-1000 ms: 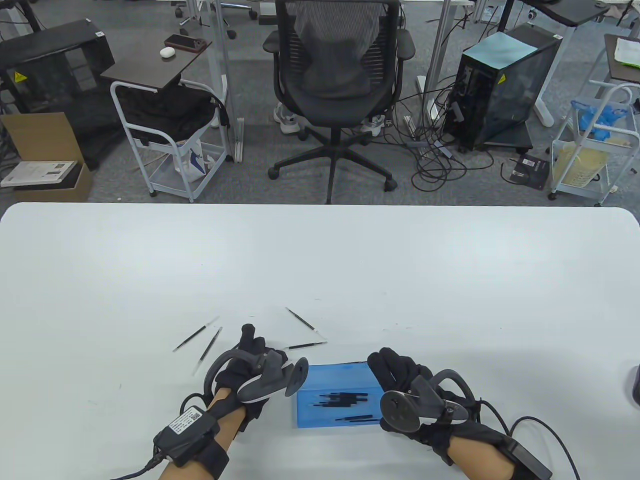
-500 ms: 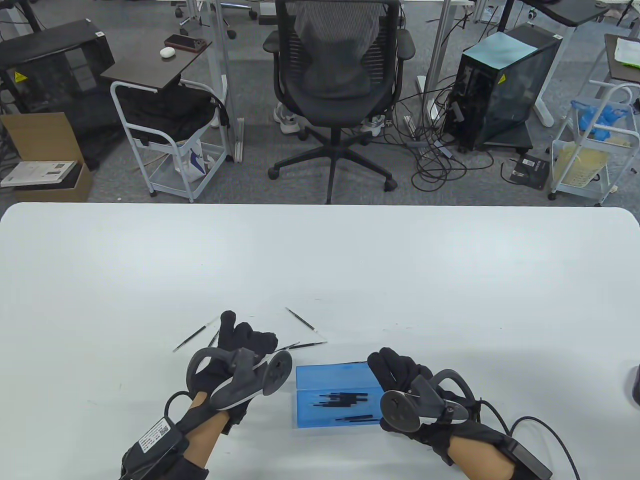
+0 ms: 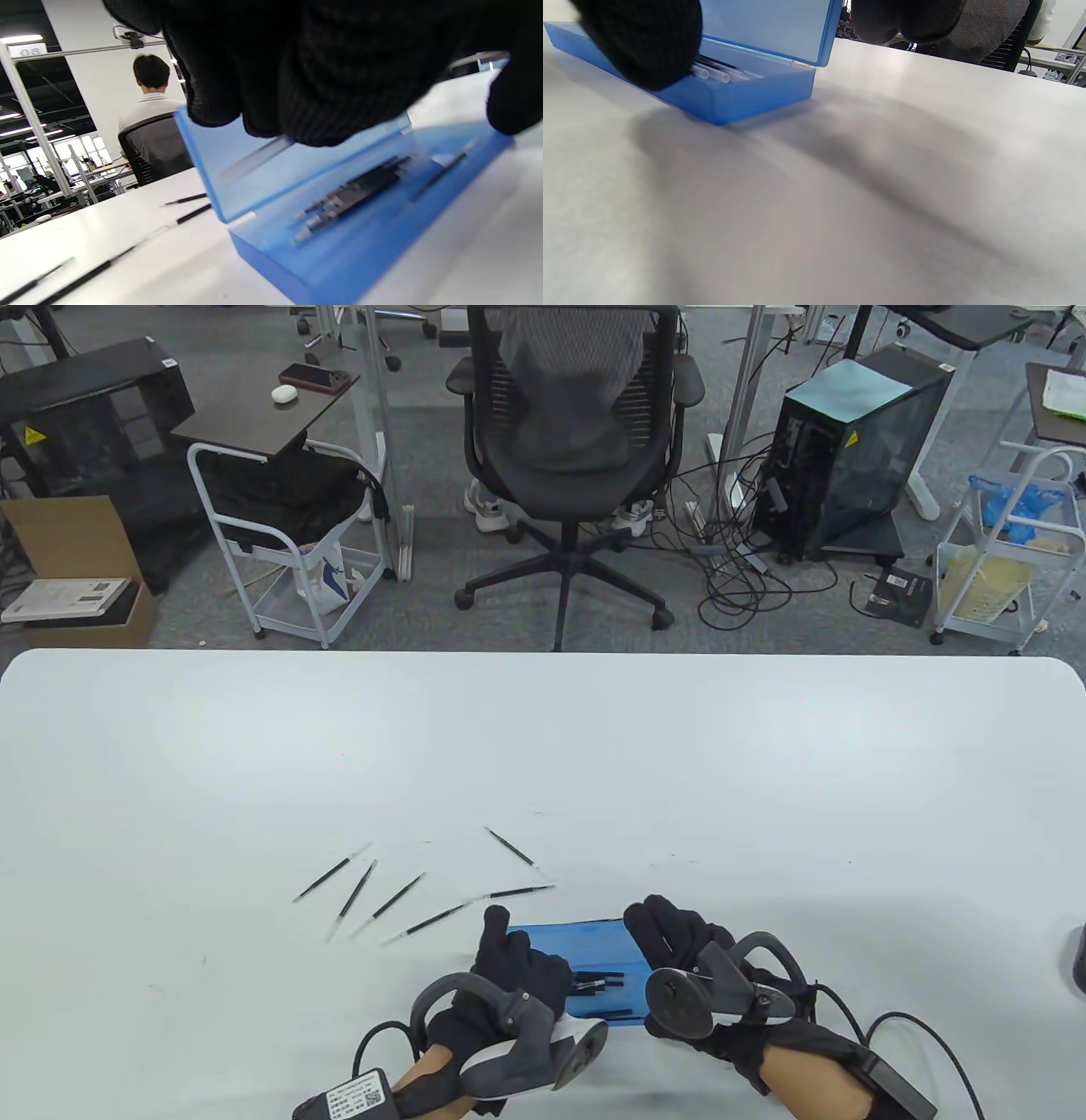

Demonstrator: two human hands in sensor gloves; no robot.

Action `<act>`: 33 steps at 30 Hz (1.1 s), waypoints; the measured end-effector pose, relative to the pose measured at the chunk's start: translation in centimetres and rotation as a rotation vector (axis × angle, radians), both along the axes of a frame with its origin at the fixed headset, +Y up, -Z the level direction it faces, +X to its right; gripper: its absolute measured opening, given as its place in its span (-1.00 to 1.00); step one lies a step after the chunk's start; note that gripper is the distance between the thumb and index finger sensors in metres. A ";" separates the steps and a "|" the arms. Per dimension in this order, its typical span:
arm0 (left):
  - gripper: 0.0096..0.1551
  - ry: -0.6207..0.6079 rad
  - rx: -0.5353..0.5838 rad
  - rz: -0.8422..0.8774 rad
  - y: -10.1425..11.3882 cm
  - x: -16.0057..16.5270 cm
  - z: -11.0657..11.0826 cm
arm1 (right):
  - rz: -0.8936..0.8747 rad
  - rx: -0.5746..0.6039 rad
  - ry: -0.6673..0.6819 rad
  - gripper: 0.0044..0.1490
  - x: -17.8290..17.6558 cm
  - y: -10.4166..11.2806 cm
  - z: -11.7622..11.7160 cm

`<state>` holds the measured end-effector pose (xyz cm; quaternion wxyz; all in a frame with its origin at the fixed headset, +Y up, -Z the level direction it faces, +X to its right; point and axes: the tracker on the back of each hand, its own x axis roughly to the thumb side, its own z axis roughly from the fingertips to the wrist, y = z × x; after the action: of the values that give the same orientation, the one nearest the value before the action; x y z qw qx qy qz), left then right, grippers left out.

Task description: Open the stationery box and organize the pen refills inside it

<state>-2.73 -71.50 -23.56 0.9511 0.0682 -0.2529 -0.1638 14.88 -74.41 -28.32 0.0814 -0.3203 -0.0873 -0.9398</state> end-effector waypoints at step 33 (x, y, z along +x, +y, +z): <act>-0.40 0.180 0.039 0.125 5.3 -5.7 -2.9 | 0.000 -0.007 -0.001 0.59 0.0 0.0 0.0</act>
<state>-8.42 -66.19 -26.50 0.9767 0.0873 -0.1588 -0.1147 14.90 -74.42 -28.37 0.0802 -0.3201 -0.0907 -0.9396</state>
